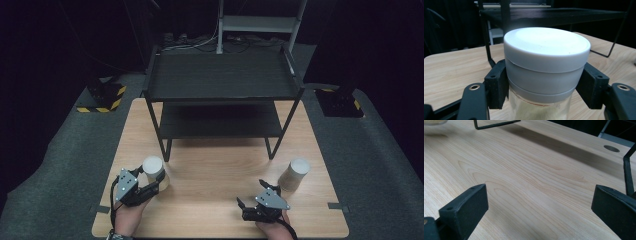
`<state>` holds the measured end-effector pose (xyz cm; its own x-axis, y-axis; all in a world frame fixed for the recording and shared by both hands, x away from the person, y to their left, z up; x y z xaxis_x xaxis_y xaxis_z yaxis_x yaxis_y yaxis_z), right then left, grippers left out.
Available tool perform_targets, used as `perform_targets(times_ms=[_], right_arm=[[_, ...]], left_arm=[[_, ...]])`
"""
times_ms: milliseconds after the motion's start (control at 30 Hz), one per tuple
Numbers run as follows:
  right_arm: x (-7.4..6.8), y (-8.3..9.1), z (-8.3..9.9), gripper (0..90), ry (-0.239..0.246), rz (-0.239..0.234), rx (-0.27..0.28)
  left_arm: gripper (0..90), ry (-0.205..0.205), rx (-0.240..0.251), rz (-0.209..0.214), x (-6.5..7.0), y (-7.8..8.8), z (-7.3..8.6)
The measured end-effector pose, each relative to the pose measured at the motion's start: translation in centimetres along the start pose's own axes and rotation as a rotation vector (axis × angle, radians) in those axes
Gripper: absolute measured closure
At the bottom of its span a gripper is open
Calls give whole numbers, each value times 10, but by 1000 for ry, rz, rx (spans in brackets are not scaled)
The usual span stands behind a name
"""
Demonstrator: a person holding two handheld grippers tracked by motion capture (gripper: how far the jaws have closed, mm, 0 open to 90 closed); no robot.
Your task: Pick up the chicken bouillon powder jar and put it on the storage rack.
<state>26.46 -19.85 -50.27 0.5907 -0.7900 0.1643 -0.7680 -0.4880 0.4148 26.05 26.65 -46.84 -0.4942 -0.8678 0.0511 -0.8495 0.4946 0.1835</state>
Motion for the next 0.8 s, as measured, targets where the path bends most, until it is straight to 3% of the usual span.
perform_targets(times_ms=[233, 533, 800], right_arm=[[-2, -2, -2, 0, 21, 8, -17], [-1, -1, -1, 0, 9, 6, -18], [-2, -1, -2, 0, 12, 6, -21]], left_arm=[[341, 10, 16, 22, 7, 1, -10], [341, 20, 44, 60, 16, 3, -28], [341, -5, 59, 81, 22, 1, -50]])
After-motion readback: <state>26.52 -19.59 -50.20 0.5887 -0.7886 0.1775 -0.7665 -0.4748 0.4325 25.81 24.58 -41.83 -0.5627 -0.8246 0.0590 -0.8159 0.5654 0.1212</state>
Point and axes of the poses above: each handheld gripper's, and its own axes: y roughly backward along the jaws, z roughly out of its underside, x roughly to its right, the point moved 9 cm from there along -y, roughly forward along the jaws, and after that the axes turned 2 degrees about z, right-handed, at the moved point
